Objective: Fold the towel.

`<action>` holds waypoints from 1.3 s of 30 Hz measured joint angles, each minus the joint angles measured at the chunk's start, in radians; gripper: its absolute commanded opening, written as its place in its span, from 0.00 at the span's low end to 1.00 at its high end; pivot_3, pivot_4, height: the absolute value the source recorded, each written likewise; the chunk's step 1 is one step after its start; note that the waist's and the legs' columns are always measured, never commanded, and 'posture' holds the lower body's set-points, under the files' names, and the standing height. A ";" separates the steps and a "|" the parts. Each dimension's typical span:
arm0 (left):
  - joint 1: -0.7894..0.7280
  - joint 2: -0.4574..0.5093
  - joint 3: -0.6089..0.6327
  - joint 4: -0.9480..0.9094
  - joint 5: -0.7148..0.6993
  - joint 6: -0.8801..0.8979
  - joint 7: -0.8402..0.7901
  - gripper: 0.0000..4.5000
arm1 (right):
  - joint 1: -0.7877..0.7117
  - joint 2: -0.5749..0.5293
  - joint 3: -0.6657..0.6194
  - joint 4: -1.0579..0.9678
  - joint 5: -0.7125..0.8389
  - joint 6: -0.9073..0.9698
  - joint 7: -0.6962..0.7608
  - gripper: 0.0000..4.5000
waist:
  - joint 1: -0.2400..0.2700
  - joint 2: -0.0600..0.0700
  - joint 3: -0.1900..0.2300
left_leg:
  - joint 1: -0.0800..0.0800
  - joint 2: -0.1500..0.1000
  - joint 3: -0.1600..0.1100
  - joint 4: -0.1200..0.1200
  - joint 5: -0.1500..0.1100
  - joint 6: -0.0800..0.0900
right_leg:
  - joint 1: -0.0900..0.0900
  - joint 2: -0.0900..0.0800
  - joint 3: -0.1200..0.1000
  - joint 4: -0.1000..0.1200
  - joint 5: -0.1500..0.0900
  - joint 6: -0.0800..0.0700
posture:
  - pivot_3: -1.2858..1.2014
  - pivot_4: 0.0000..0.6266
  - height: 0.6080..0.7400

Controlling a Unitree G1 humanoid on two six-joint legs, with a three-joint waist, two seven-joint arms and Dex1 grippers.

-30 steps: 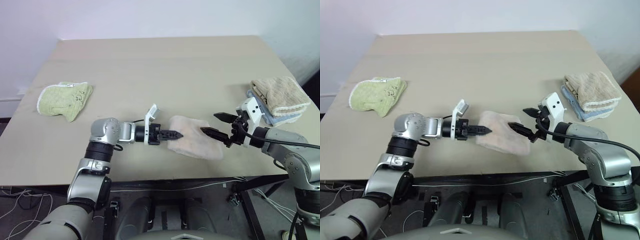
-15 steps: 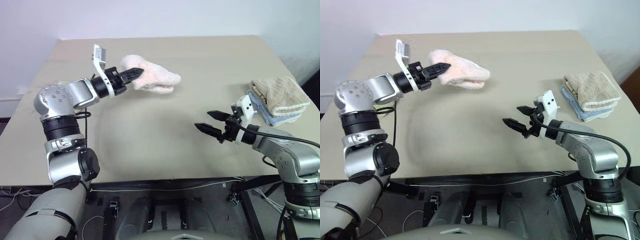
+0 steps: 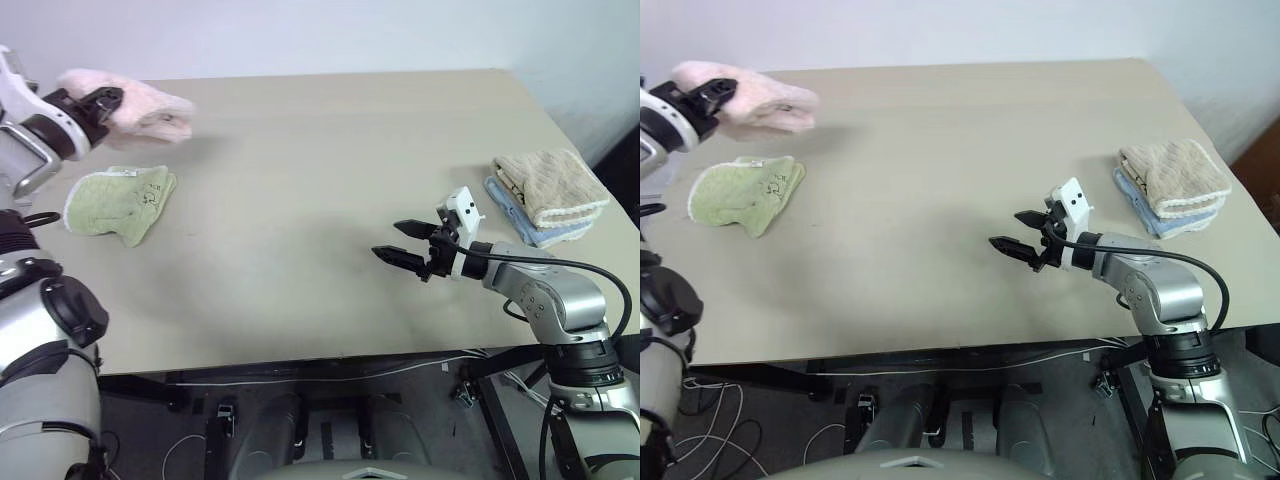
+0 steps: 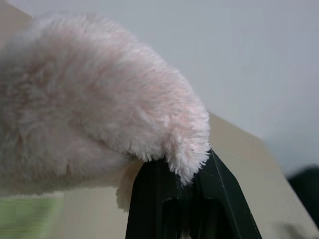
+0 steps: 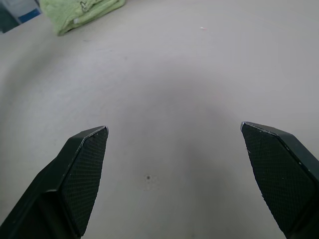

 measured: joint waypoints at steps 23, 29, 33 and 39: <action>0.078 0.067 0.040 0.308 0.039 -0.337 -0.179 0.01 | -0.038 -0.003 0.038 0.042 -0.060 -0.024 0.087 1.00 | 0.003 -0.004 0.000 | 0.000 0.000 0.000 0.000 0.000 0.000 | 0.000 -0.001 0.000 0.000 0.000 0.000 | 0.52 0.24 1.00; -0.042 0.036 0.033 0.415 0.051 -0.478 -0.220 0.01 | -0.038 0.001 0.044 0.042 -0.071 -0.030 0.086 1.00 | 0.001 -0.004 0.000 | 0.000 0.000 0.000 0.000 0.000 0.000 | 0.000 -0.001 0.000 0.001 0.000 0.000 | 0.52 0.24 1.00; 0.026 0.015 0.032 0.444 0.058 -0.494 -0.236 0.01 | -0.032 0.001 0.044 0.040 -0.072 -0.031 0.084 1.00 | -0.017 -0.004 0.000 | 0.000 0.000 0.001 0.000 0.001 0.001 | -0.001 -0.001 0.001 0.002 0.000 0.000 | 0.52 0.24 1.00; 0.190 0.015 0.054 0.437 0.042 -0.447 -0.245 0.01 | 0.001 -0.005 0.042 0.032 -0.073 -0.030 0.081 1.00 | -0.027 -0.004 0.000 | 0.000 0.000 0.002 0.000 0.001 0.001 | -0.002 -0.001 0.003 0.005 0.000 0.000 | 0.52 0.24 1.00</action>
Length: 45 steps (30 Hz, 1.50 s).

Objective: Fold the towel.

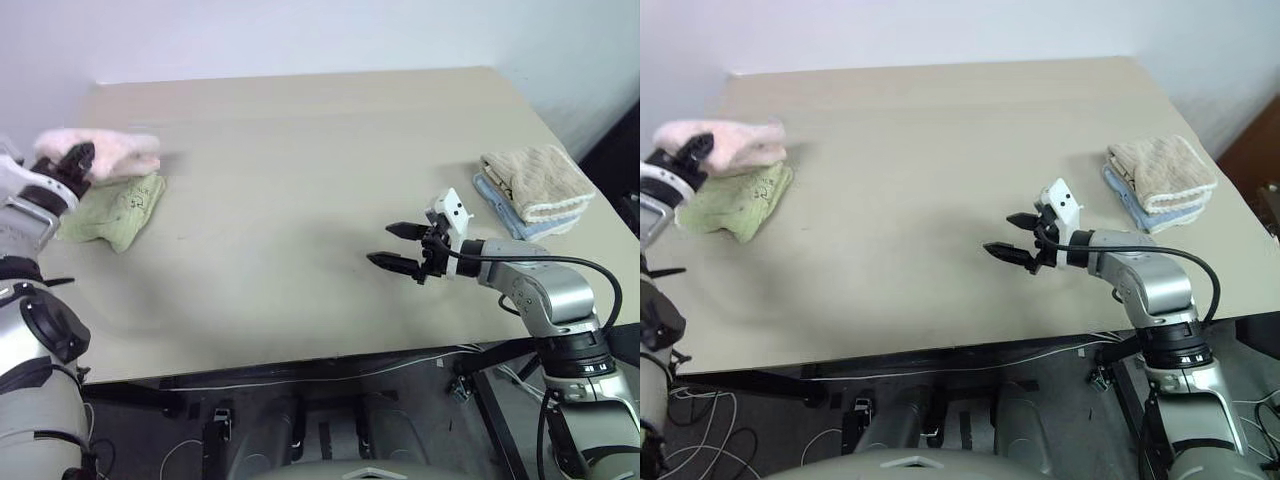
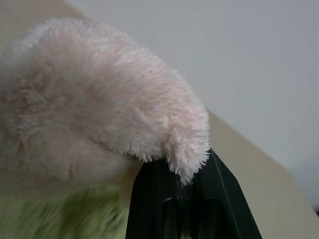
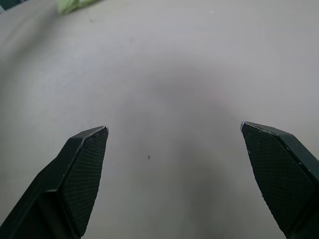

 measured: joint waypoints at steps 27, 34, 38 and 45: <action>0.306 -0.167 0.127 -0.538 -0.156 0.273 0.306 0.01 | -0.012 0.003 0.022 0.027 -0.065 -0.047 0.021 1.00 | 0.007 -0.002 0.000 | 0.004 0.000 0.001 0.002 0.000 -0.002 | 0.002 -0.001 0.001 0.004 0.000 0.000 | 0.52 0.24 1.00; 0.313 -0.190 0.165 -0.588 -0.194 0.269 0.363 0.34 | -0.012 0.003 0.022 0.027 -0.075 -0.054 0.023 1.00 | 0.008 -0.002 -0.001 | 0.004 0.000 0.001 0.001 0.000 -0.002 | 0.002 -0.001 0.001 0.004 0.000 0.000 | 0.52 0.24 1.00; 0.320 -0.195 0.181 -0.605 -0.216 0.266 0.370 0.64 | -0.012 0.003 0.022 0.027 -0.084 -0.060 0.023 1.00 | 0.006 -0.002 -0.001 | 0.004 0.000 0.001 0.001 0.000 -0.002 | 0.002 -0.001 0.001 0.004 0.000 0.000 | 0.52 0.24 1.00; 0.470 -0.174 0.178 -0.802 -0.282 0.396 0.342 1.00 | -0.010 0.000 0.024 0.028 -0.085 -0.074 0.036 1.00 | 0.001 -0.002 -0.001 | 0.004 0.000 0.001 0.000 0.000 -0.002 | 0.001 -0.001 0.002 0.004 0.000 -0.001 | 0.52 0.24 1.00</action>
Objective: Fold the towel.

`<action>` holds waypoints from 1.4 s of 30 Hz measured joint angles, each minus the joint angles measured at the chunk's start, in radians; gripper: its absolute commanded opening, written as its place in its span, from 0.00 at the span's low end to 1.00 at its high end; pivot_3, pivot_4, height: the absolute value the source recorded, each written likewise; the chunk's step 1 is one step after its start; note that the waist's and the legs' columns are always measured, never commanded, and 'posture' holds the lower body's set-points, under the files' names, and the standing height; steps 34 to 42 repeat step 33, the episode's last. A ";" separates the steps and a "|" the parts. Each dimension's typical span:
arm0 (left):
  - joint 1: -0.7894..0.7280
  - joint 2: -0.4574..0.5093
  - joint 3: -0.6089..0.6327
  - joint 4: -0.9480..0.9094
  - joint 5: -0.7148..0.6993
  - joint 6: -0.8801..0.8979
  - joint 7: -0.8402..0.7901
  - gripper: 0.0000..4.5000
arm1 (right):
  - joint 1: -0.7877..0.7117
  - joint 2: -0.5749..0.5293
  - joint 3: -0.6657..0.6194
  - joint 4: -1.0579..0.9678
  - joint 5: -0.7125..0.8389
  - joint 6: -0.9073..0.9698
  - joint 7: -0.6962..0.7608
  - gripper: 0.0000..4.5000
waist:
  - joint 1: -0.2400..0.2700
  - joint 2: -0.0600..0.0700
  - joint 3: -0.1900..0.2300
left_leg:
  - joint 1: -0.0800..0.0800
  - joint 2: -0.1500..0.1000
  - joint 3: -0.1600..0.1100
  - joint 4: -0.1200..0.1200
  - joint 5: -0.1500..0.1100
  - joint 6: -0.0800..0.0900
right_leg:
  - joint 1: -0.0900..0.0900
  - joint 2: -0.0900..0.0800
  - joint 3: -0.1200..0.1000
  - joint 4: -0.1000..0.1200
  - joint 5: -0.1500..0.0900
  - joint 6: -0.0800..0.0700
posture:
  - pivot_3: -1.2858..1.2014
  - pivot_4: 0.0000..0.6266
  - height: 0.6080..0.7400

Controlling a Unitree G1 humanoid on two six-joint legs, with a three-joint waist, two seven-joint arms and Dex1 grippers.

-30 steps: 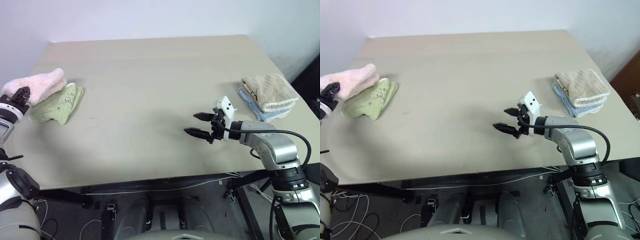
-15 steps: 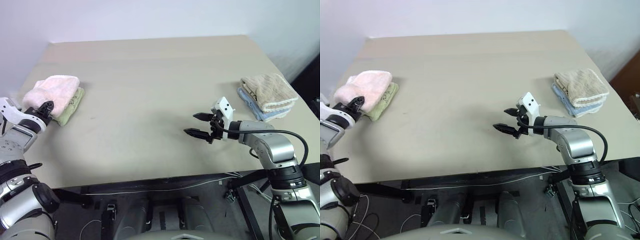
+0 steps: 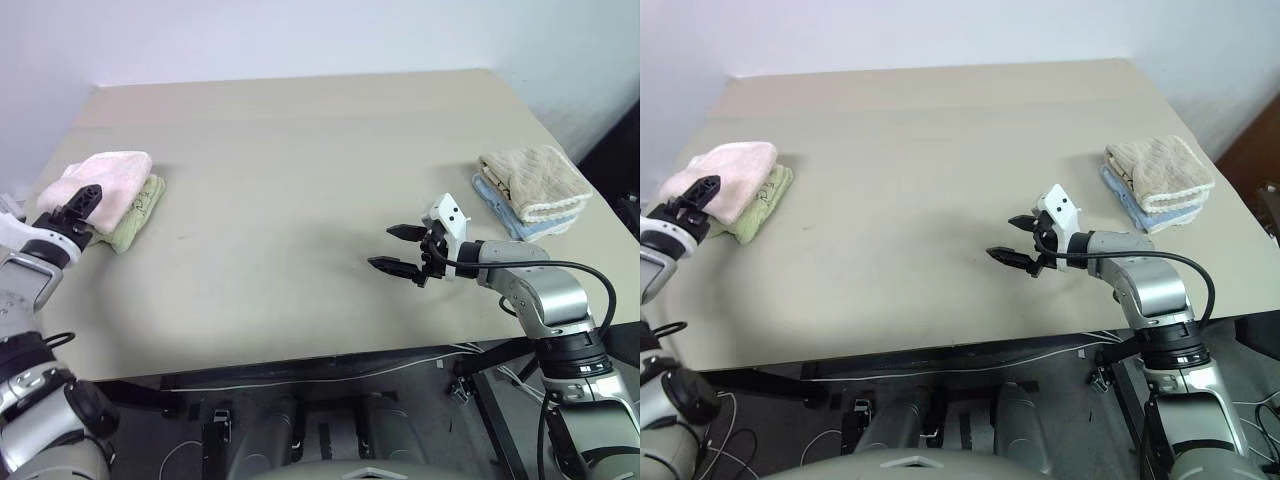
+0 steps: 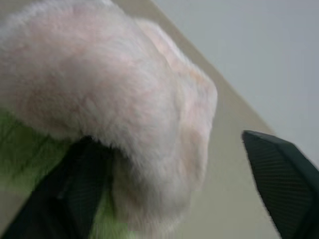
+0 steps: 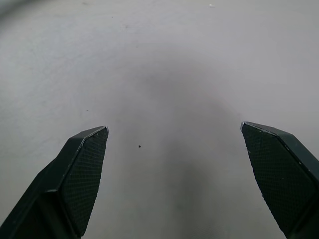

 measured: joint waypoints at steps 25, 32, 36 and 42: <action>0.408 0.016 -0.486 -0.597 0.297 -0.640 -0.645 1.00 | 0.044 -0.039 -0.074 0.073 0.028 -0.123 0.072 1.00 | 0.000 0.002 0.000 | 0.000 0.002 0.002 -0.016 0.000 0.000 | -0.002 0.000 0.001 -0.015 -0.001 -0.007 | 0.52 0.24 1.00; 0.441 -0.023 -0.532 -0.553 0.351 -0.781 -0.706 1.00 | 0.036 -0.031 -0.073 0.056 0.053 -0.103 0.077 1.00 | 0.007 0.003 0.000 | 0.001 0.002 0.002 -0.013 0.000 0.000 | 0.001 -0.001 0.000 -0.015 -0.001 -0.008 | 0.52 0.24 1.00; 0.448 -0.026 -0.537 -0.551 0.350 -0.781 -0.707 1.00 | 0.036 -0.025 -0.073 0.053 0.059 -0.097 0.076 1.00 | 0.007 0.003 0.000 | 0.001 0.002 0.002 -0.013 0.000 0.000 | 0.001 -0.001 0.000 -0.015 -0.001 -0.008 | 0.52 0.24 1.00; 0.448 -0.026 -0.537 -0.551 0.350 -0.781 -0.707 1.00 | 0.036 -0.025 -0.073 0.053 0.059 -0.097 0.076 1.00 | 0.007 0.003 0.000 | 0.001 0.002 0.002 -0.013 0.000 0.000 | 0.001 -0.001 0.000 -0.015 -0.001 -0.008 | 0.52 0.24 1.00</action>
